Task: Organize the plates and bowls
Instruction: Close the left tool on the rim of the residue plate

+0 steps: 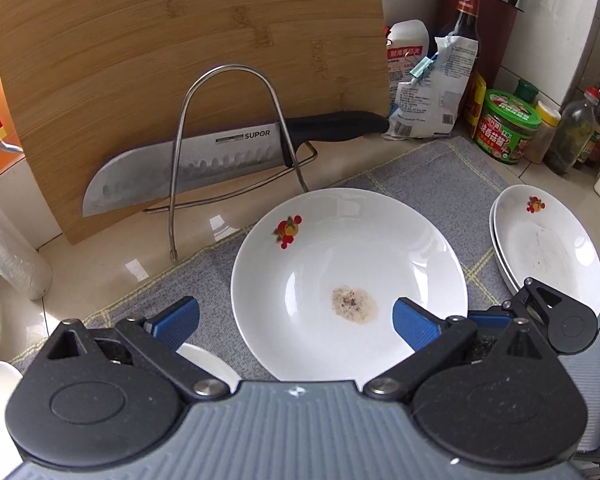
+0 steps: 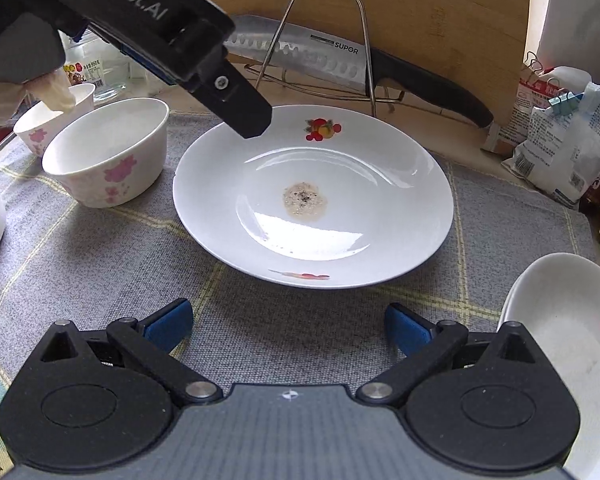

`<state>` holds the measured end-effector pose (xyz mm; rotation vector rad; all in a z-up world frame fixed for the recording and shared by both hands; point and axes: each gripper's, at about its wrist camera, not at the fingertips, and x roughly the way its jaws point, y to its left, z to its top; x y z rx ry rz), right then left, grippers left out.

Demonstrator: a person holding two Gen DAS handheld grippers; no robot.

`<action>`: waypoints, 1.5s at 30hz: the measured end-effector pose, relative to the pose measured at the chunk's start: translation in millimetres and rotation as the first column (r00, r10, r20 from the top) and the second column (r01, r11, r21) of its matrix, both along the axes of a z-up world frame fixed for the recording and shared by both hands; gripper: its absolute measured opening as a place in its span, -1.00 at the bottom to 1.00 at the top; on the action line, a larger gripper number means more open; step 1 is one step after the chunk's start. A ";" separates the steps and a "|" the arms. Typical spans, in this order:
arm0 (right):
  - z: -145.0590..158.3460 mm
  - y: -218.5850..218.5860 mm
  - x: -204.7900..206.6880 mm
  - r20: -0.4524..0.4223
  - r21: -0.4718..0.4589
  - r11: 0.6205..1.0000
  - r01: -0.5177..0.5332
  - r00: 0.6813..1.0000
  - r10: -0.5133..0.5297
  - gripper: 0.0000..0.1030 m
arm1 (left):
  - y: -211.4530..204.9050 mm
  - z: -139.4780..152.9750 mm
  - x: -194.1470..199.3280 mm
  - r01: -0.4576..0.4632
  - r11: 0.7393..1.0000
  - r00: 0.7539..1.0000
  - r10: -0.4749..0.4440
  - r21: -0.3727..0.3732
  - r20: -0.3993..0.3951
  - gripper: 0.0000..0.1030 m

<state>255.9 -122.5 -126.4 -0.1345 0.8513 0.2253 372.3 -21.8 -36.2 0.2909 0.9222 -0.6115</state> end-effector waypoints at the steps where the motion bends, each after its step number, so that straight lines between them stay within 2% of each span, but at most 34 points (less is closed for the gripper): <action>1: -0.5 0.4 1.9 0.001 0.002 1.000 0.002 1.000 -0.002 1.00 | -2.4 -1.0 3.4 0.004 1.000 1.000 -0.003 0.004 -0.003 0.98; 13: -1.9 -0.4 9.6 0.007 0.003 1.000 -0.018 1.000 0.018 1.00 | -29.7 -26.2 48.4 0.042 0.999 0.997 -0.040 0.027 -0.061 0.93; 18: -3.3 -2.7 11.5 0.026 0.003 1.000 0.006 1.000 -0.006 1.00 | -33.3 -38.3 61.5 0.052 0.998 0.994 -0.048 0.031 -0.103 0.74; 26: -4.6 -10.3 22.4 0.038 0.007 0.999 0.037 0.999 -0.037 1.00 | -39.5 -47.6 71.1 0.074 0.997 0.987 -0.069 0.027 -0.147 0.65; 45: -5.4 -11.4 29.4 0.049 -0.002 1.000 -0.007 0.999 0.007 1.00 | -45.0 -50.7 83.3 0.149 0.988 0.969 -0.137 0.043 -0.208 0.42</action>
